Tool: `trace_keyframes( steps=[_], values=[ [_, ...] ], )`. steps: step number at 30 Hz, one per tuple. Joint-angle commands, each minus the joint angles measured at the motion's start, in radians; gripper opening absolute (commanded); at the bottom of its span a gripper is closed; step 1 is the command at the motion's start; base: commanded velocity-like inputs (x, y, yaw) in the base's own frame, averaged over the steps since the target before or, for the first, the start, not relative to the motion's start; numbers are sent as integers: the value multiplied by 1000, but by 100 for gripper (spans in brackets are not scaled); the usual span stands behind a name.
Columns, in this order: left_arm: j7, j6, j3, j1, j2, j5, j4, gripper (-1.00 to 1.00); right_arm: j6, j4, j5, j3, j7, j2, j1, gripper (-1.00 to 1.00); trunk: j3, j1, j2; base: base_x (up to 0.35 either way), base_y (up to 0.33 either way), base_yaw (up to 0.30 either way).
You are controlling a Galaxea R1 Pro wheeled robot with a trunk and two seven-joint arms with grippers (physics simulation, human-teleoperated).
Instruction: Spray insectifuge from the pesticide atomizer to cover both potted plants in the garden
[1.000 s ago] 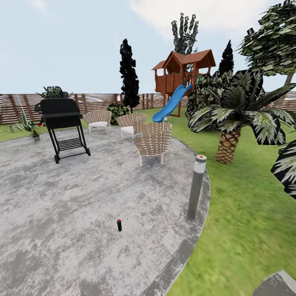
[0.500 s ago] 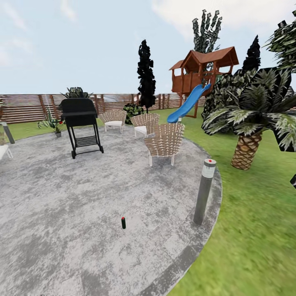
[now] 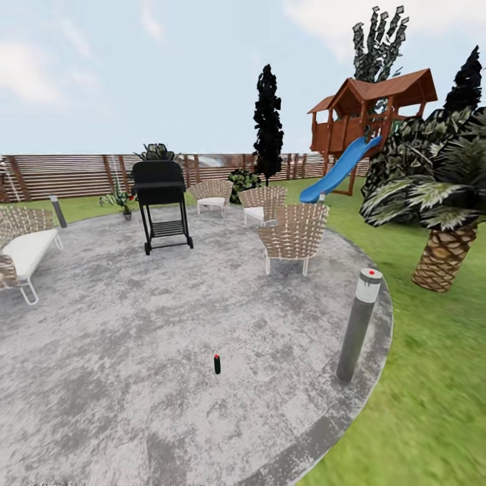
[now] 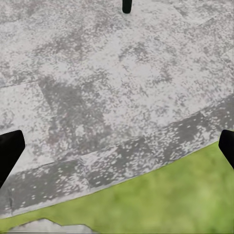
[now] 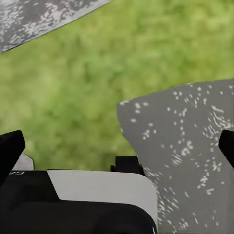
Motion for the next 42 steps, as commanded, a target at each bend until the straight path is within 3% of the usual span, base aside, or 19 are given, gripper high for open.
trace_keyframes(
  steps=[1, 16, 26, 34, 42],
  values=[
    [0, -3, 0, -1, 0, 0, 1, 100, -3, 0, 0, -1, -1, 0, 0, 100, -1, 0, -1, 40, -83, 258],
    [0, -3, 1, -1, 0, 0, 1, 100, -3, 0, 1, -1, -1, 0, 0, 100, -1, 0, -1, 90, -224, 251],
    [0, -3, 1, -1, 0, 0, 1, 100, -3, -1, 1, -1, -1, 0, 0, 100, -1, 0, -1, 97, -294, 52],
    [0, -3, 0, -1, 0, 0, 1, 100, -3, -1, 1, -1, -1, 0, 0, 100, -1, 0, -1, 89, -295, 234],
    [0, -3, 0, -1, 0, 0, 1, 100, -3, -2, 0, -1, 0, -3, 0, 100, -1, 0, -1, 8, -33, 76]
  ],
)
